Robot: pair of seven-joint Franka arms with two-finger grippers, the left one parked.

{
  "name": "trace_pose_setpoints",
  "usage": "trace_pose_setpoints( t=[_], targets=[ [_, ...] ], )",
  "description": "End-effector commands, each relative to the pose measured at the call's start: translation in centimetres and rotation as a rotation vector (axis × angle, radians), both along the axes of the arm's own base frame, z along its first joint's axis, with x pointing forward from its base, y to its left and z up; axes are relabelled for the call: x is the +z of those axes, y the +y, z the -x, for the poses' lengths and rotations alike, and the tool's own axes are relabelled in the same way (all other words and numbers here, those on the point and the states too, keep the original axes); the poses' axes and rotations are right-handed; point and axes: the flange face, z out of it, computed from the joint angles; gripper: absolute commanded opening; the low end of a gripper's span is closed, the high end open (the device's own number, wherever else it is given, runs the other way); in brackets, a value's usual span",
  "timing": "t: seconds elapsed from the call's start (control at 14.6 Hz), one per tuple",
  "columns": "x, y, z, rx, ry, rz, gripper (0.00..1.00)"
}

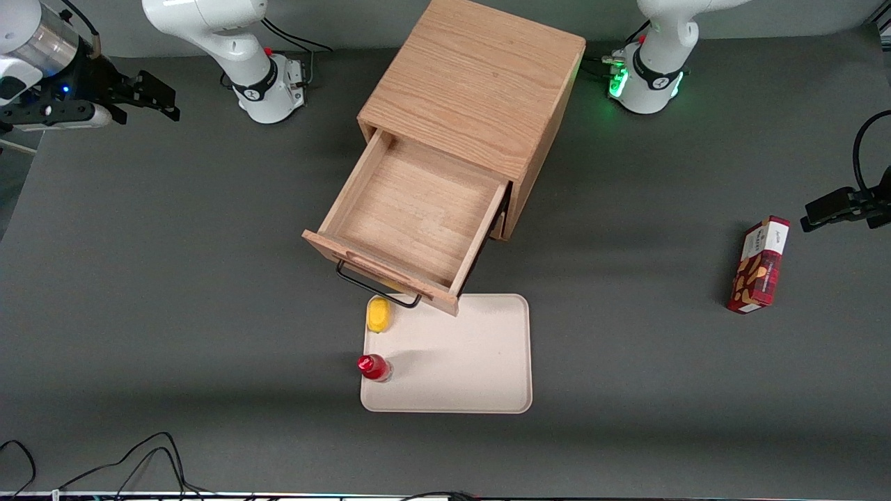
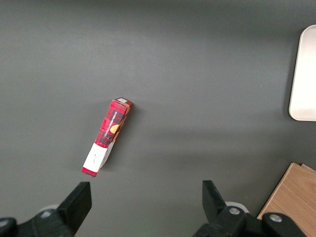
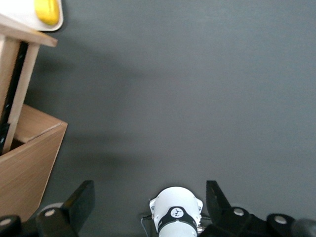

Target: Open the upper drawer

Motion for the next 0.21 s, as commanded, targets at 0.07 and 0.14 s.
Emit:
trace_pose_setpoints(
  t=[0.07,0.14],
  targets=[
    [1.13,-1.89,-4.01,-0.054,0.008,0.04,1.0],
    [1.0,-2.15,-3.92,-0.05,0.017,0.039,1.0]
  ],
)
